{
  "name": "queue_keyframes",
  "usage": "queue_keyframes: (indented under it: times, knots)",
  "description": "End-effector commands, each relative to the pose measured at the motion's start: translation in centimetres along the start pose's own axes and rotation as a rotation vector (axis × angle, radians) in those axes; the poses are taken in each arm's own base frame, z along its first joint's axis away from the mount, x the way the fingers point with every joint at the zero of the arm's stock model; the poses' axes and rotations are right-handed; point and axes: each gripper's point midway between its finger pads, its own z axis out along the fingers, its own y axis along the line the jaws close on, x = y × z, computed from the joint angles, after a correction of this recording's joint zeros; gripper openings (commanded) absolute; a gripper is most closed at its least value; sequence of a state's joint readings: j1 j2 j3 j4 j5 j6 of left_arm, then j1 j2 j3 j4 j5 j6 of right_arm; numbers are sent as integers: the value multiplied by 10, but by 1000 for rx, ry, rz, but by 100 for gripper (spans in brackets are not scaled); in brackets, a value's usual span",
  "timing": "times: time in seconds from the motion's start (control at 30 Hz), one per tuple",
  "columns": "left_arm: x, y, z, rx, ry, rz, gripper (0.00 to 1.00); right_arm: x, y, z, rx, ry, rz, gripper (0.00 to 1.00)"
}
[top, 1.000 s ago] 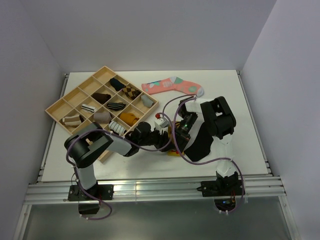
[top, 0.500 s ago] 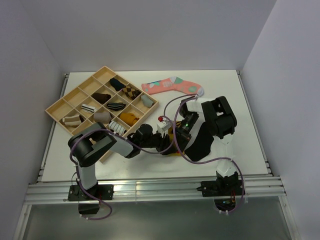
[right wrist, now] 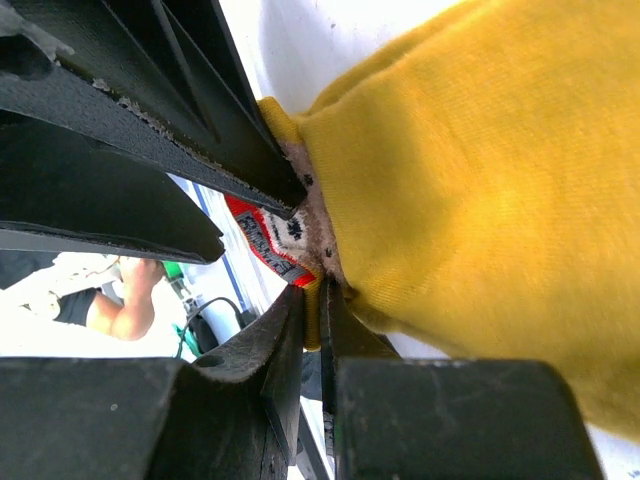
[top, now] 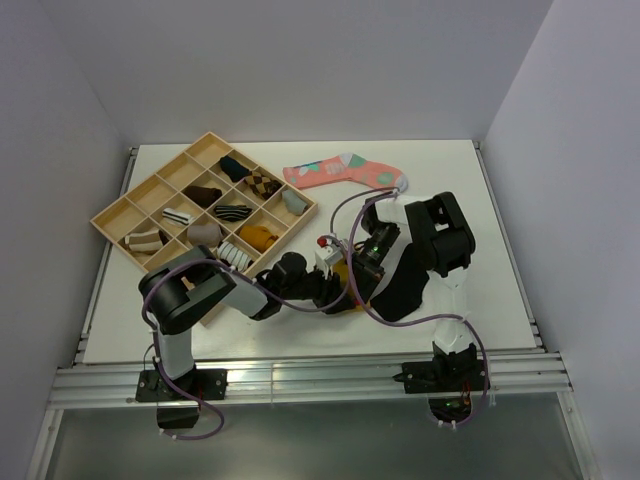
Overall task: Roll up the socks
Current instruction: Roll the sock at the center of the board.
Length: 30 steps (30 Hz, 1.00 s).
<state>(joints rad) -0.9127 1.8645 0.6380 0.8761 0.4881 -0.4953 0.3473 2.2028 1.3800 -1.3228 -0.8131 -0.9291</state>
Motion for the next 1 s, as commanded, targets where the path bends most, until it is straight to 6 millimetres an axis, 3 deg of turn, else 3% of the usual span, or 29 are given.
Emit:
queue_keyframes:
  times: [0.0, 0.2, 0.4, 0.47, 0.6, 0.7, 0.8, 0.97]
  knots:
    - [10, -7, 2, 18, 13, -13, 47, -4, -30, -2, 80, -20, -55, 5]
    - [15, 0, 4, -37, 22, -32, 45, -6, -32, -3, 77, -36, -45, 5]
    - [19, 8, 8, -94, 31, -65, 37, -5, -31, -3, 76, -39, -47, 5]
    - [23, 11, 10, -110, 45, -83, 32, -5, -29, -3, 73, -44, -50, 6]
    - [33, 8, 17, -109, 86, -132, 5, -7, -32, -3, 89, -53, -57, 6]
    - [40, 11, 17, -141, 119, -203, 0, -9, -36, -7, 142, -71, -73, 7]
    - [45, 14, 17, -180, 147, -289, 0, -14, -37, -14, 210, -103, -96, 15]
    - [57, 9, 12, -206, 191, -445, 0, -20, -32, -27, 304, -161, -125, 40]
